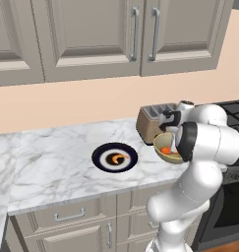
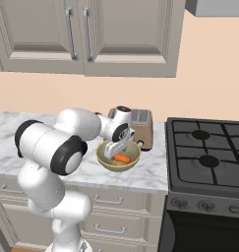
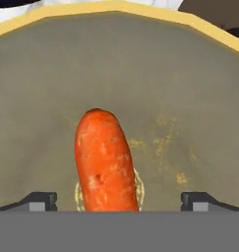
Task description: Place the shrimp on the plate and place the carrot on the same plate.
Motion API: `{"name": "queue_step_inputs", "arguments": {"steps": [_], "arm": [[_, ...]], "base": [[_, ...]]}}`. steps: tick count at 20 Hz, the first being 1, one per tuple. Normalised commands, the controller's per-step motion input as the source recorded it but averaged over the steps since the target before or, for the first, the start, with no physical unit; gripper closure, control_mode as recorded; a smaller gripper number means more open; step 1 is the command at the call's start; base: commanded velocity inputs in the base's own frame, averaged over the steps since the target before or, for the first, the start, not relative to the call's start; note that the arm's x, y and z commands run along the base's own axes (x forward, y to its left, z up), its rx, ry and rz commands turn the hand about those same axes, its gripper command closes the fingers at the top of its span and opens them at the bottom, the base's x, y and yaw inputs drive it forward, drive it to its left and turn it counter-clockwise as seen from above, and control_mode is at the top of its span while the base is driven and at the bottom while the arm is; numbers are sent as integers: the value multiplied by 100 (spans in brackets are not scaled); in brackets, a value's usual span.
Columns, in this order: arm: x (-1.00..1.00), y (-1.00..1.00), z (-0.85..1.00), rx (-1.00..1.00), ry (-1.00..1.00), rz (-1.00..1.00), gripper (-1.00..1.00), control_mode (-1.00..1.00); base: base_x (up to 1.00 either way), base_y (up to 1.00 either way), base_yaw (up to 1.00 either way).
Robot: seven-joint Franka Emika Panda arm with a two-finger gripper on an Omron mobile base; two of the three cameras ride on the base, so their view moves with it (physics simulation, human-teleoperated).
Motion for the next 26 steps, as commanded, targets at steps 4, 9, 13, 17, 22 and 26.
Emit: {"name": "queue_step_inputs", "arguments": {"steps": [4,9,13,17,22,26], "arm": [[0,0,-20,0,2,2,-100,-100],[0,0,-13,0,1,2,-100,-100],[0,0,0,0,0,0,-100,-100],[-1,0,1,0,0,0,100,-100],[-7,0,25,-1,-4,0,100,-100],[0,0,32,-1,-3,0,100,-100]], "base": [[0,0,0],[0,0,0],[0,0,0],[0,0,0],[0,0,0],[0,0,0]]}}
